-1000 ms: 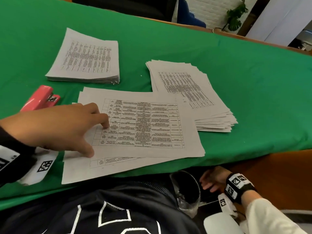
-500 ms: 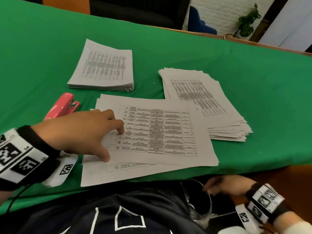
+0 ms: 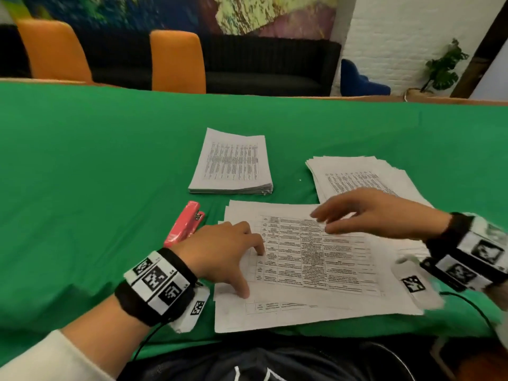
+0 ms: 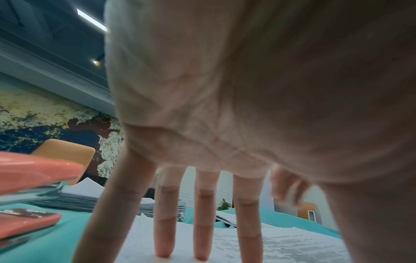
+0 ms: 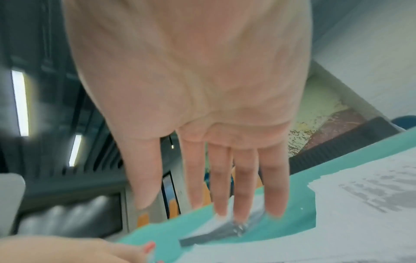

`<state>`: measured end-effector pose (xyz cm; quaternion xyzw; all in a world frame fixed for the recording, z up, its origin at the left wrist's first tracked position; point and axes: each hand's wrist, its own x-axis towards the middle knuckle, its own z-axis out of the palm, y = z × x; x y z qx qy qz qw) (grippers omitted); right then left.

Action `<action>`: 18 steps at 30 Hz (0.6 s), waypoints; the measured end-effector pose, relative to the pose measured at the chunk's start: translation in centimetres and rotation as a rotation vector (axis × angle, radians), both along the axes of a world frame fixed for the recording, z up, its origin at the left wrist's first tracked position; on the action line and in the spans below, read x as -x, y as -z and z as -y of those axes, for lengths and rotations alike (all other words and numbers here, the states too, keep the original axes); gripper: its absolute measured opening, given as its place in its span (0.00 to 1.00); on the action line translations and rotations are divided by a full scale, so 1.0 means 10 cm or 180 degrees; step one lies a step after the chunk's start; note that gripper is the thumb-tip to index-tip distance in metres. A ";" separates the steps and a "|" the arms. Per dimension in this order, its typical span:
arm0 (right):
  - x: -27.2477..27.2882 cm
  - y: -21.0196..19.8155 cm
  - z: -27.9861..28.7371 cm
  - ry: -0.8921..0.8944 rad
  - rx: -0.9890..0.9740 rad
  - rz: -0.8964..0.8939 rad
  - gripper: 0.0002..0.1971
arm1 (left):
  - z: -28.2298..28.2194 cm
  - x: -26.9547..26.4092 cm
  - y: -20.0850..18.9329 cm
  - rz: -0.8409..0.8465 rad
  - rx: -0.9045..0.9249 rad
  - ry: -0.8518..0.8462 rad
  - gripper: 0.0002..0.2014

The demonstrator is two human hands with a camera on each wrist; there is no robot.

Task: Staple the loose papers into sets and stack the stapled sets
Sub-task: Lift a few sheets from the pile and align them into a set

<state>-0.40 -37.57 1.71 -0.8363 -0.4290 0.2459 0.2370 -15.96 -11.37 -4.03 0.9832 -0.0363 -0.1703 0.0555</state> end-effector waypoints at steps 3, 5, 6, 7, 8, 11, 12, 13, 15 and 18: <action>-0.33 0.18 -0.50 0.0075 0.0644 0.0729 0.35 | 0.01 -0.02 -0.01 0.0012 -0.0004 -0.0026 0.41; -0.51 0.27 -0.75 0.0161 0.1038 0.0814 0.41 | 0.01 -0.03 -0.03 0.0036 -0.0006 -0.0023 0.41; -0.58 0.31 -0.84 0.0186 0.1168 0.0752 0.43 | 0.00 -0.04 -0.03 0.0055 -0.0011 -0.0020 0.41; -0.63 0.32 -0.91 0.0197 0.1277 0.0695 0.43 | 0.00 -0.04 -0.03 0.0069 -0.0015 -0.0021 0.41; -0.67 0.33 -0.96 0.0194 0.1384 0.0676 0.43 | -0.01 -0.05 -0.02 0.0083 -0.0031 -0.0021 0.41; -0.71 0.31 -1.05 0.0177 0.1674 0.0714 0.39 | -0.04 -0.04 -0.01 0.0092 0.0039 -0.0023 0.42; -0.71 0.30 -1.06 0.0194 0.1738 0.0713 0.38 | -0.08 -0.04 -0.02 0.0088 0.0217 -0.0079 0.41; -0.70 0.31 -1.06 0.0223 0.1760 0.0695 0.37 | -0.13 -0.04 -0.04 0.0125 0.0503 -0.0186 0.38; -0.68 0.37 -1.05 0.0258 0.1698 0.0667 0.30 | -0.27 -0.04 -0.09 0.0348 0.1123 -0.0564 0.29; -0.62 0.47 -1.00 0.0197 0.1611 0.0765 0.28 | -0.52 -0.01 -0.09 0.0692 0.1470 -0.1183 0.15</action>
